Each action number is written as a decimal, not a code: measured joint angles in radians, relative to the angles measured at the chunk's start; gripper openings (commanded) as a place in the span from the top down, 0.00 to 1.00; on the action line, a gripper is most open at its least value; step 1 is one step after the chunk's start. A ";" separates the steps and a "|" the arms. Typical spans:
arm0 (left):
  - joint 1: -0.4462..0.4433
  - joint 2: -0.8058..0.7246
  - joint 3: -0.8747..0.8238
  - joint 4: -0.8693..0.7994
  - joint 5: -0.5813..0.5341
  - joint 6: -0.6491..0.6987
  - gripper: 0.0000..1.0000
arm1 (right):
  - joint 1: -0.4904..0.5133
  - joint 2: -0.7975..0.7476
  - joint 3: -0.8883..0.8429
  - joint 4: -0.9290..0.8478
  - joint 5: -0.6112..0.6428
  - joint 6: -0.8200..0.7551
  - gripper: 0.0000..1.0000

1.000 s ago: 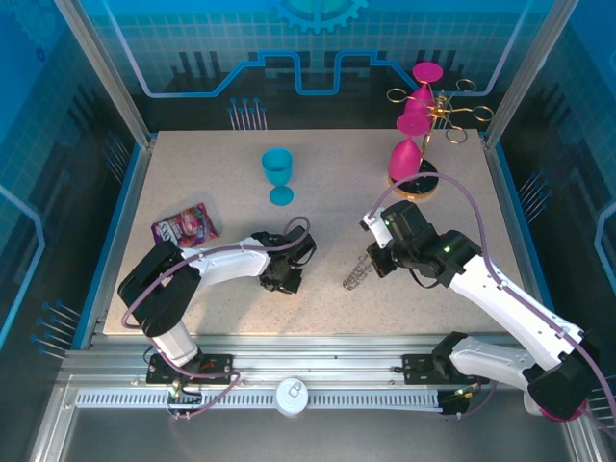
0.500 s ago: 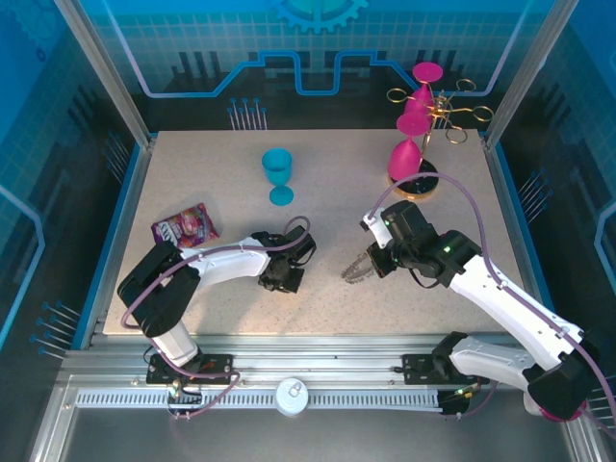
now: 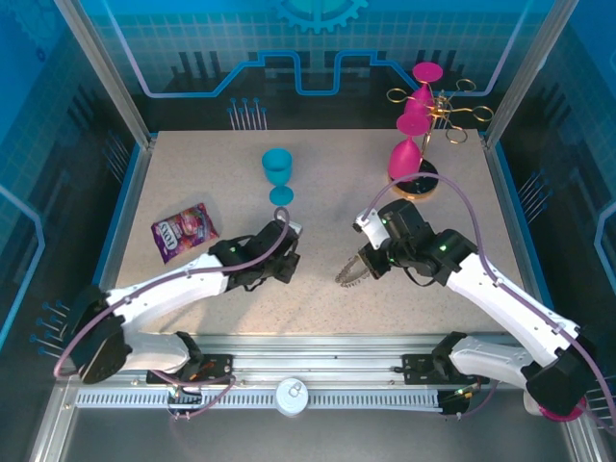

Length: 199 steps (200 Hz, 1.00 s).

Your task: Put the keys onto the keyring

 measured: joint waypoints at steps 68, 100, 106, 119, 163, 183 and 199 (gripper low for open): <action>0.035 -0.362 -0.278 0.251 0.126 0.278 1.00 | 0.000 0.058 -0.069 0.165 -0.229 -0.080 1.00; 0.050 -0.460 -0.348 0.366 0.204 0.372 1.00 | 0.000 0.058 -0.127 0.272 -0.357 -0.125 1.00; 0.055 -0.467 -0.352 0.383 0.219 0.386 1.00 | 0.000 0.058 -0.140 0.295 -0.381 -0.132 1.00; 0.063 -0.483 -0.367 0.426 0.267 0.418 1.00 | 0.000 0.058 -0.166 0.334 -0.423 -0.146 1.00; 0.064 -0.522 -0.439 0.542 0.415 0.563 1.00 | 0.000 0.072 -0.180 0.396 -0.525 -0.213 1.00; 0.076 -0.491 -0.439 0.577 0.448 0.576 1.00 | 0.000 0.072 -0.180 0.409 -0.547 -0.246 1.00; 0.085 -0.460 -0.439 0.596 0.478 0.575 1.00 | 0.004 0.072 -0.180 0.416 -0.561 -0.269 1.00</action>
